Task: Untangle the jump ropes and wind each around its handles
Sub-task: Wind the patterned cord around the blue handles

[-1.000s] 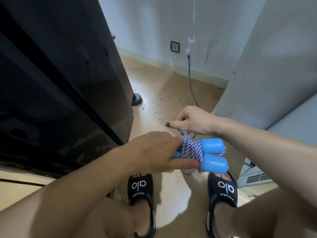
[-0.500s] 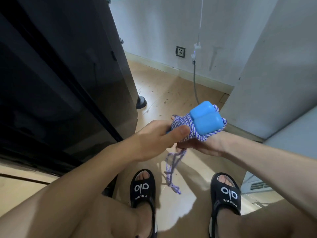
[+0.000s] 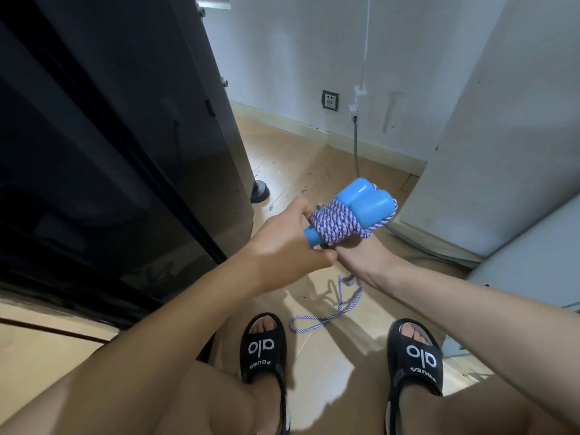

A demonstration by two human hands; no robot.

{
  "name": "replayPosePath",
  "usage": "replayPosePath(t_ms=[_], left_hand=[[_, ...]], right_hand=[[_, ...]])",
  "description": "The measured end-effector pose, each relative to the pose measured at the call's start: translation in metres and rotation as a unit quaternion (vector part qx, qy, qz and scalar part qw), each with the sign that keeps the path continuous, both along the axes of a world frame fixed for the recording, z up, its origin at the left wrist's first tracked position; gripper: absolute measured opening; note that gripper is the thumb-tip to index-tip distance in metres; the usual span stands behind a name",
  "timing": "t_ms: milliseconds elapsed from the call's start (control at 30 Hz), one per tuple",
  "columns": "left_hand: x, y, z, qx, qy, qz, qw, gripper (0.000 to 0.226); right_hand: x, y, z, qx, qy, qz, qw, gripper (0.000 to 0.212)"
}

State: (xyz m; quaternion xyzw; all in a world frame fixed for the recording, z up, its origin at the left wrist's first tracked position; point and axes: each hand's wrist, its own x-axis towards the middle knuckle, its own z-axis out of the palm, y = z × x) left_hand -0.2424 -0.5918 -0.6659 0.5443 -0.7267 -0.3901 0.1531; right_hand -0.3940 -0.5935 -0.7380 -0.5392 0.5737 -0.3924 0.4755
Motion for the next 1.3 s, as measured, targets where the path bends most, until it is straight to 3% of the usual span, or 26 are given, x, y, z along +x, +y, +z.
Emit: replayPosePath(t_ms=[167,300,500,700,867,933,1000,1067,1167,1300], left_hand=[[0.002,-0.013,-0.005,-0.007,0.056,0.026,0.998,0.031],[0.014,-0.033,-0.015,-0.001,0.064,0.095,0.993,0.018],[0.029,-0.053,-0.043,-0.046,-0.140,0.076,0.986,0.013],[0.025,-0.052,-0.054,-0.065,-0.345,0.021,0.936,0.017],[0.006,-0.037,-0.047,-0.084,-0.371,-0.106,0.919,0.003],[-0.004,-0.022,-0.041,-0.114,-0.396,-0.177,0.894,0.018],[-0.012,-0.009,-0.036,-0.127,-0.391,-0.192,0.891,0.029],[-0.020,0.002,-0.029,-0.181,-0.336,-0.225,0.896,0.030],[-0.022,0.014,-0.018,-0.162,-0.244,-0.252,0.923,0.036],[-0.018,0.028,-0.007,-0.056,-0.116,-0.217,0.968,0.044]], right_hand=[[0.012,0.010,0.012,0.069,0.032,-0.018,0.997,0.038],[0.011,0.021,0.018,0.004,0.115,0.019,0.993,0.057],[0.006,0.022,0.023,-0.027,0.177,0.041,0.983,0.052],[0.001,0.022,0.054,-0.137,0.259,0.098,0.951,0.055],[-0.002,0.006,0.081,-0.191,0.289,0.090,0.934,0.059],[-0.002,-0.005,0.085,-0.225,0.348,0.088,0.906,0.060],[-0.007,-0.018,0.087,-0.246,0.406,0.083,0.876,0.060],[-0.017,-0.032,0.087,-0.234,0.449,0.087,0.858,0.059],[-0.027,-0.047,0.077,-0.205,0.507,0.107,0.831,0.062],[-0.031,-0.049,0.068,-0.162,0.474,0.121,0.857,0.061]])
